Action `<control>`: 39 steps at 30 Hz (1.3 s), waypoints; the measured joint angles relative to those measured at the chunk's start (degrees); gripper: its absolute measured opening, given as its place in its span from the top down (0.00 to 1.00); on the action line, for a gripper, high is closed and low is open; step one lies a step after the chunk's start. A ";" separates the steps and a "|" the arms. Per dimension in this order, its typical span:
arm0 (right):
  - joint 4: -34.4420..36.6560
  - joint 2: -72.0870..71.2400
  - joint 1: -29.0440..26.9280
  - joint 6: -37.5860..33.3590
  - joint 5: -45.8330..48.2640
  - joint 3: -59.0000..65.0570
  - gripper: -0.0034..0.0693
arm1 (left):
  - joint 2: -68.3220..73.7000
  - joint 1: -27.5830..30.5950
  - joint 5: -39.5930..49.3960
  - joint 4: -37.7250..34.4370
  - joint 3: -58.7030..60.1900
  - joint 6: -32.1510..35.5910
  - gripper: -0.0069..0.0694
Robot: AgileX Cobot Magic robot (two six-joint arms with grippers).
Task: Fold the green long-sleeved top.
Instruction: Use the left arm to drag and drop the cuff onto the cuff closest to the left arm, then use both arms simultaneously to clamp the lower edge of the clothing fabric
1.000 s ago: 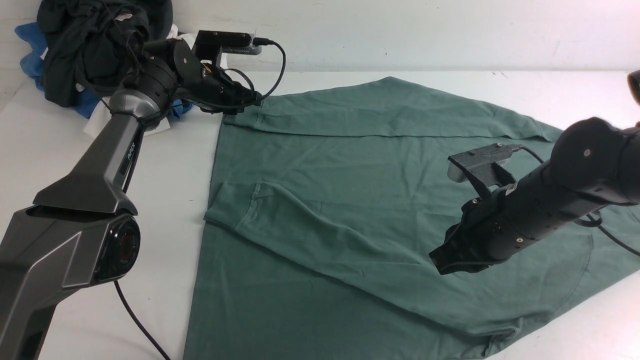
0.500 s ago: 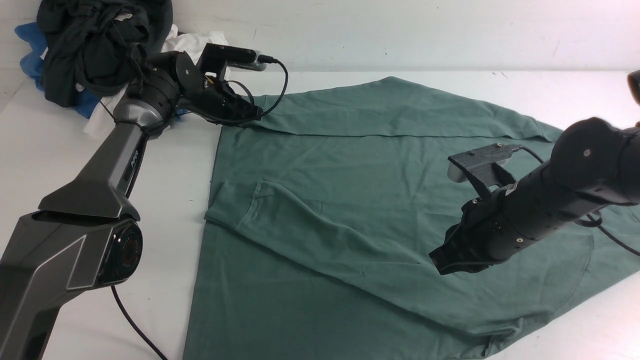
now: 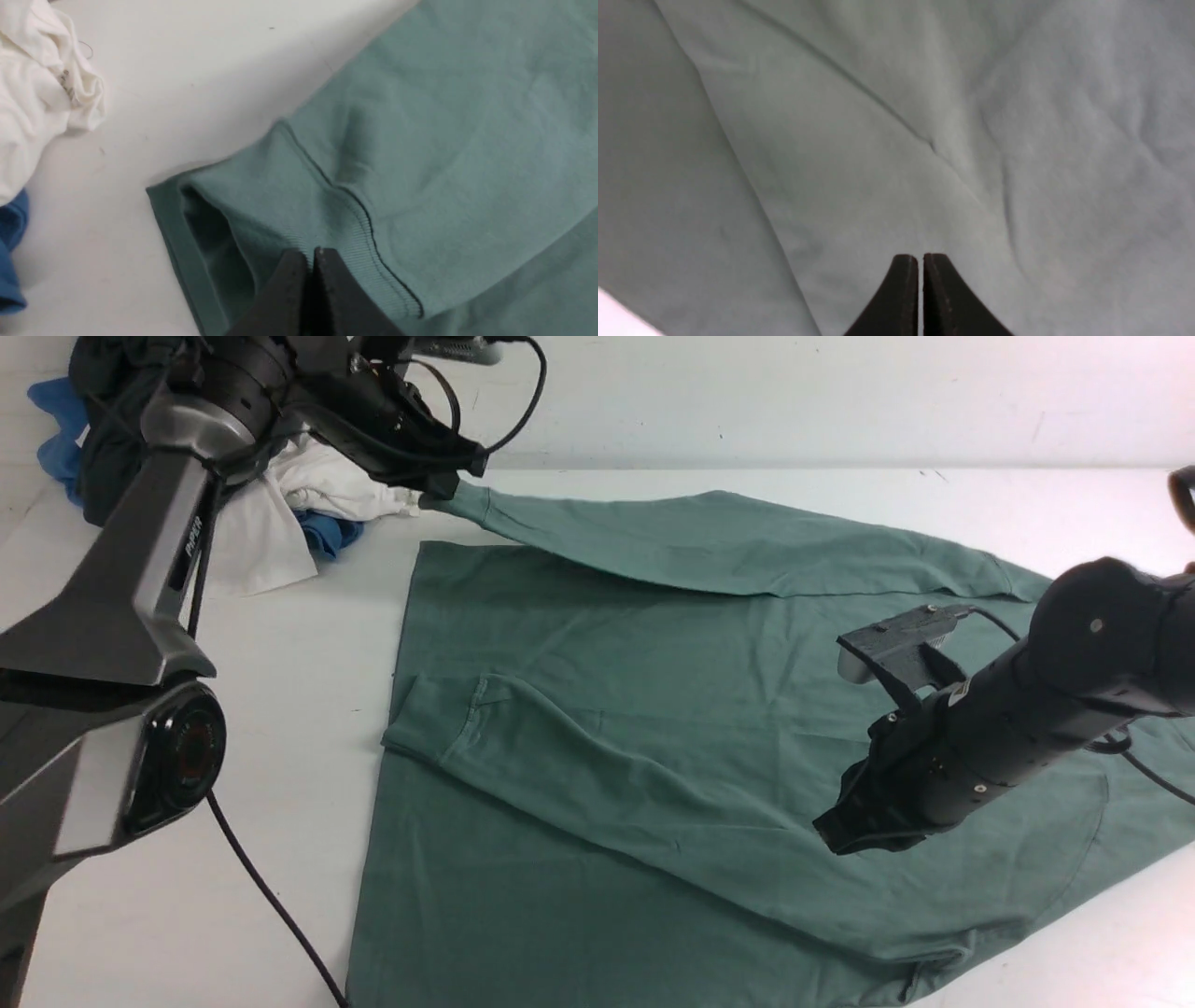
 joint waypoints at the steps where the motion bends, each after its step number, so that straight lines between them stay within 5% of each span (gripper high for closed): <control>1: -0.85 -0.72 0.00 0.06 0.17 0.07 0.94 | -1.92 -0.13 0.33 0.32 1.24 -1.06 0.92; 6: -5.25 -4.95 0.00 2.04 0.73 0.07 0.94 | -11.01 -0.91 0.66 4.16 10.42 -3.49 0.92; 18: -12.19 -12.09 0.00 8.45 2.46 0.13 0.94 | -36.27 -7.00 -3.27 7.45 71.07 -4.80 0.92; 29: -10.84 -12.09 0.00 8.61 2.66 0.13 0.94 | -37.64 -8.09 -11.91 7.96 78.68 -5.43 0.91; 36: -10.67 -12.09 0.00 8.61 3.93 0.13 0.94 | -37.68 -11.78 -9.89 10.70 78.68 -4.13 0.69; 39: -10.67 -12.09 0.00 8.61 5.36 0.13 0.94 | -38.13 -12.88 -3.53 13.57 78.68 -4.86 0.48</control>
